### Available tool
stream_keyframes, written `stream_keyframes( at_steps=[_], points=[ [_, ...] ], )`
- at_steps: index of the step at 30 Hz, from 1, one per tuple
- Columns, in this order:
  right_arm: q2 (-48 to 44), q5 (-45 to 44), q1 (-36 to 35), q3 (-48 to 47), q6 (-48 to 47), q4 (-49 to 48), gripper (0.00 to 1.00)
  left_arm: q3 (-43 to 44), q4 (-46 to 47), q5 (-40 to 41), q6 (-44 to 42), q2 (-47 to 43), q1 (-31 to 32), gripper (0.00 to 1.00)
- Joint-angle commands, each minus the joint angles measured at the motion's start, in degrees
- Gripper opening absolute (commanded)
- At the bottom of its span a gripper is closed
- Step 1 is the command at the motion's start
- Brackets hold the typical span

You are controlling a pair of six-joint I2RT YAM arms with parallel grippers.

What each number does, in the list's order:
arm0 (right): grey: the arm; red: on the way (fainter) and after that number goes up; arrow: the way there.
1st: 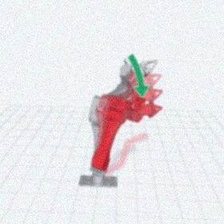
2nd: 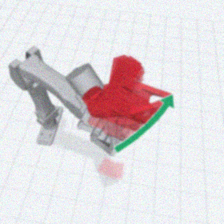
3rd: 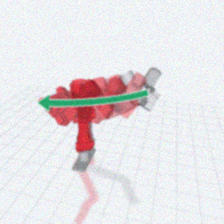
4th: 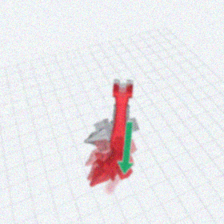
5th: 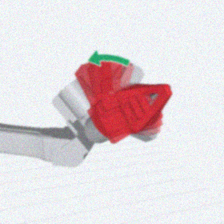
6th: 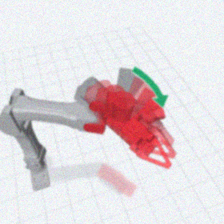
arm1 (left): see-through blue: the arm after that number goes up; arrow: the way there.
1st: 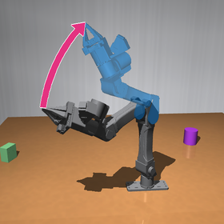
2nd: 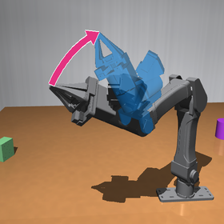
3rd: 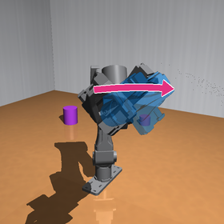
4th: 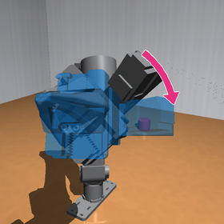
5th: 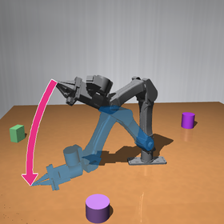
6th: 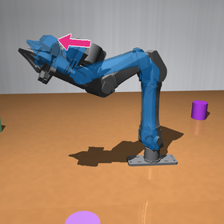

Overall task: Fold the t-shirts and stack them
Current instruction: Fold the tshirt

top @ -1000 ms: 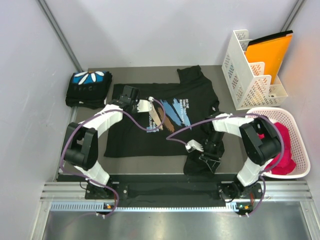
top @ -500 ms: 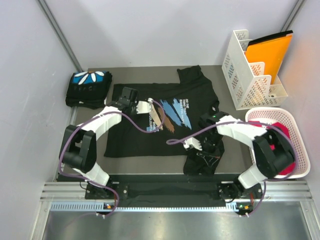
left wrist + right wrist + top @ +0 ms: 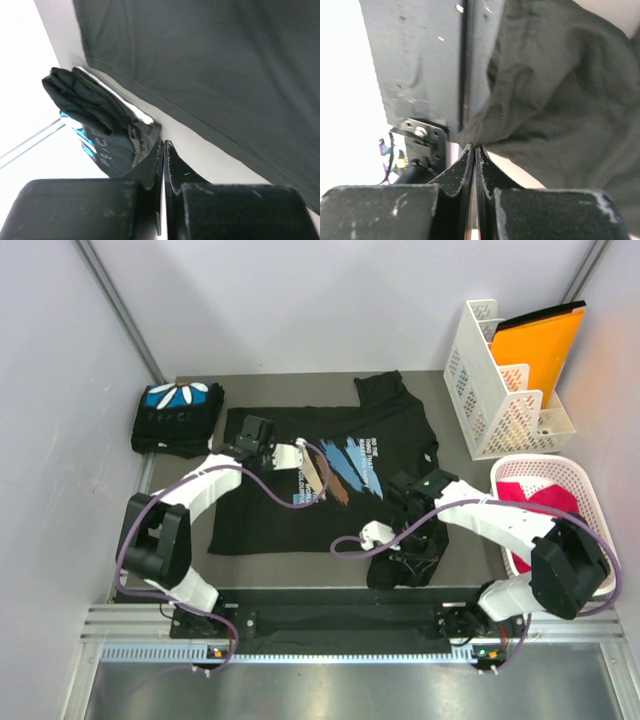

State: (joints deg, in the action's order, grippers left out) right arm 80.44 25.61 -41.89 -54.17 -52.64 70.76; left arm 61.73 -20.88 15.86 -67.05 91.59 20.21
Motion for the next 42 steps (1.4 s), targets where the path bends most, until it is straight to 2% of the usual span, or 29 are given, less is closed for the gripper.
stream_keyframes(
  at_steps=[1,5,13,19,25,26,27,29,33,36,42],
  points=[
    [-2.66,-7.13,-0.74,0.03,1.14,-2.55,0.00,-2.05,-4.77,-4.07,-0.71,-5.80,0.18,0.00],
    [-3.63,-14.34,-0.65,1.53,1.31,-6.50,0.00,-3.99,-10.21,-7.32,-2.21,-11.24,0.27,0.00],
    [-4.33,-15.41,-1.44,1.53,1.23,-8.45,0.00,-7.85,-23.13,-14.97,-5.90,-19.43,0.71,0.00],
    [-3.37,-16.38,-4.60,3.63,1.40,-10.55,0.00,-9.26,-26.48,-19.80,-7.92,-23.30,0.80,0.00],
    [-1.61,-15.32,-5.66,4.43,0.79,-13.02,0.01,-9.53,-25.61,-19.64,-6.87,-23.39,0.80,0.00],
    [-1.43,-15.32,-5.57,4.34,0.61,-13.02,0.11,-9.44,-25.52,-19.72,-6.70,-23.39,0.89,0.00],
    [-1.08,-15.32,-5.66,4.43,0.26,-13.02,0.17,-9.27,-25.43,-19.64,-6.35,-23.21,0.89,0.00],
    [-1.17,-15.23,-5.57,4.86,-0.35,-12.49,0.20,-9.18,-25.26,-19.46,-6.17,-23.30,0.89,0.00],
    [-2.22,-14.88,-5.57,6.09,-0.88,-11.96,0.35,-9.18,-24.82,-18.50,-6.17,-23.39,0.89,0.00],
    [-3.01,-15.06,-5.49,7.41,-1.23,-12.40,0.39,-9.18,-24.56,-18.76,-5.99,-23.39,0.80,0.00],
    [-4.15,-13.39,-3.99,8.29,-1.67,-12.32,0.39,-8.74,-24.20,-19.02,-6.08,-22.86,0.97,0.00]
  ],
)
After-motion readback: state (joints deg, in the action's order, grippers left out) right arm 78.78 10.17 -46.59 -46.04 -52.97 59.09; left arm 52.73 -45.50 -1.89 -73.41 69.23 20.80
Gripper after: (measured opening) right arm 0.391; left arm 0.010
